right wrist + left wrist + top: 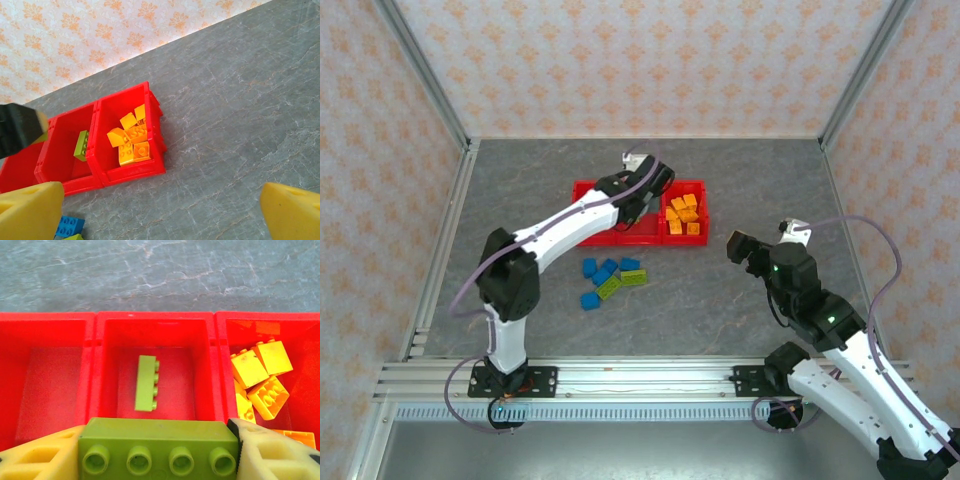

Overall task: Sort the legos into containers by color
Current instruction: Place the lego in the container.

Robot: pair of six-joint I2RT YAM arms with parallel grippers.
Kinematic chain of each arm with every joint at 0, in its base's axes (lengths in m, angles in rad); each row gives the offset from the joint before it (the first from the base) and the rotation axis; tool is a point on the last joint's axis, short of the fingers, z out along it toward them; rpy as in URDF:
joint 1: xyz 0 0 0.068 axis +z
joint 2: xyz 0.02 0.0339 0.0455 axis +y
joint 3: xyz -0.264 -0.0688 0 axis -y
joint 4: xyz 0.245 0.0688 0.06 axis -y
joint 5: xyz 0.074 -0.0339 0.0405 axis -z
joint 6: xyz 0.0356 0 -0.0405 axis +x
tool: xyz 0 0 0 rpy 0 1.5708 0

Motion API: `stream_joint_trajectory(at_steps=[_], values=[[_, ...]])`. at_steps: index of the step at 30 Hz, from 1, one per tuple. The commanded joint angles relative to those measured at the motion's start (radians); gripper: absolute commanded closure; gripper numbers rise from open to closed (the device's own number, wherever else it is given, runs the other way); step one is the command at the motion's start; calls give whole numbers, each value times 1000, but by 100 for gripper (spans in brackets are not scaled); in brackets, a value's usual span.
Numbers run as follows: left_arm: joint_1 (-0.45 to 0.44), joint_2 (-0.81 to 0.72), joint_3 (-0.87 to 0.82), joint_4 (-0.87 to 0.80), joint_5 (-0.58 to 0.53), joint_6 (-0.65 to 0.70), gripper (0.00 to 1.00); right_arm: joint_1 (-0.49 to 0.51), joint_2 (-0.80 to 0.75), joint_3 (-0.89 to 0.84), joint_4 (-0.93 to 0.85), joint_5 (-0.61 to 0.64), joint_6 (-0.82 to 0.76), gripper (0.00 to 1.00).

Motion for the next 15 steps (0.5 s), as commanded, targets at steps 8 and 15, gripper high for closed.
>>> stream_joint_trajectory(at_steps=[8,15], values=[[38,140,29,-13,82,42,56,-3,-3,-11,-3,21,4,0],[49,122,-7,22,103,39,34,-3,20,-11,2,11,-5,0]])
